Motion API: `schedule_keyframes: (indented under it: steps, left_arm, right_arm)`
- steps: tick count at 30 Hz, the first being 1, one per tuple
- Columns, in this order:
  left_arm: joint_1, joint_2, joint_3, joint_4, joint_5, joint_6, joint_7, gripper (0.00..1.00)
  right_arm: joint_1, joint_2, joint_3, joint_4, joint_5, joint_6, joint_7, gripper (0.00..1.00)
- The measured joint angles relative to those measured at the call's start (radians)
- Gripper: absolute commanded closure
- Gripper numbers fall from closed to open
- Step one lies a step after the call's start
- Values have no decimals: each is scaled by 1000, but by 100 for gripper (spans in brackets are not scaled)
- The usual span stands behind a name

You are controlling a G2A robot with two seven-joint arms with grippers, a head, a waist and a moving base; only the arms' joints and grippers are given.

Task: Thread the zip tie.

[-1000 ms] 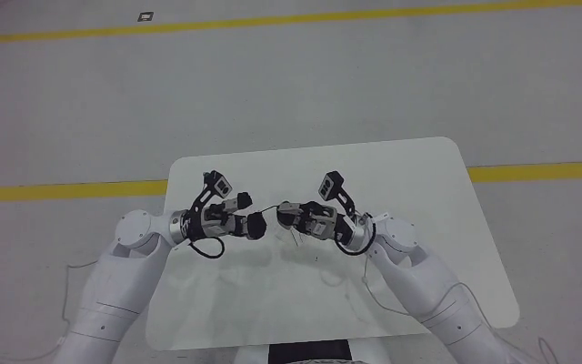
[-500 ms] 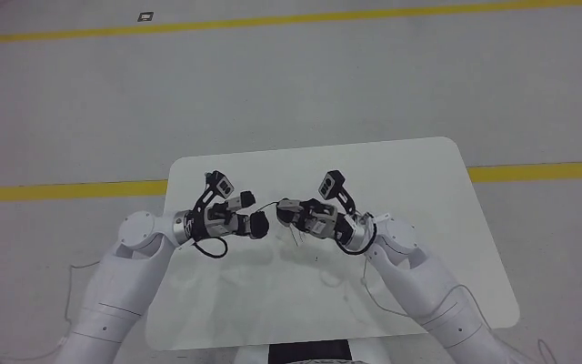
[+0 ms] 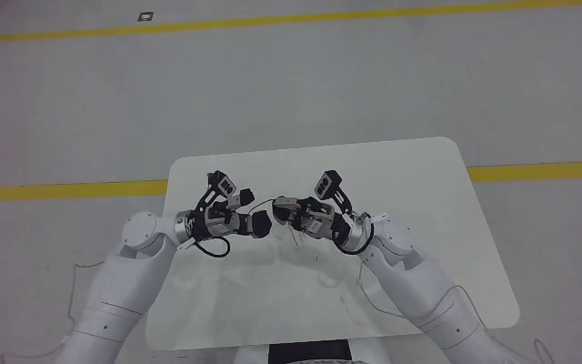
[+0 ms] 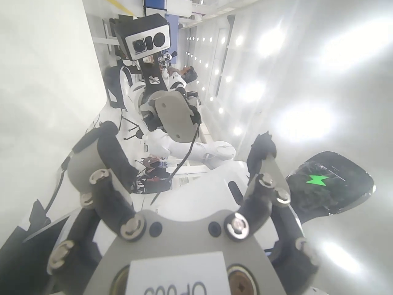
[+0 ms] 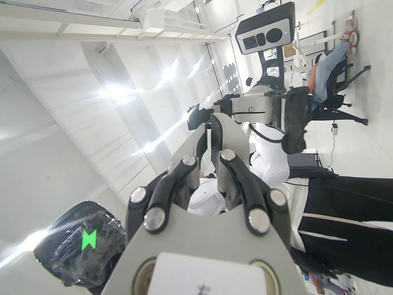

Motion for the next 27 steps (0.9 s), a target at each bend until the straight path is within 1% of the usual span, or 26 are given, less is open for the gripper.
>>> schedule_keyframes:
  steps: [5,7,8,9,10,13,14,15,21,27]
  left_arm:
    - [-9,-2,12,8,-10,-4,-1,1]
    - [-12,-2,16,11,-12,-5,-1,25]
    - [-13,-2,19,13,-14,-6,-1,47]
    - [-14,-2,20,14,-15,-6,-2,61]
    - [-15,-2,21,16,-15,-6,-2,68]
    - [-16,-2,22,19,-14,-5,-4,84]
    - [-17,-1,21,20,-14,-5,-5,93]
    - [-17,0,20,21,-13,-4,-5,99]
    - [-17,3,16,24,-1,2,-5,100]
    - [-17,6,17,25,4,8,-6,100]
  right_arm:
    - [2,-3,-8,-2,-12,0,-20,100]
    - [6,-2,-11,-2,-33,7,-21,100]
    - [8,-1,-12,-1,-49,12,-20,100]
    - [9,-1,-12,-1,-62,16,-19,100]
    - [11,1,-12,-1,-78,20,-18,100]
    - [14,6,-6,-5,-129,33,-12,100]
    - [13,8,-2,-8,-140,36,-10,100]
    - [13,9,2,-10,-147,38,-8,100]
    - [16,19,22,-21,-201,59,18,100]
    - [17,25,32,-26,-227,74,40,100]
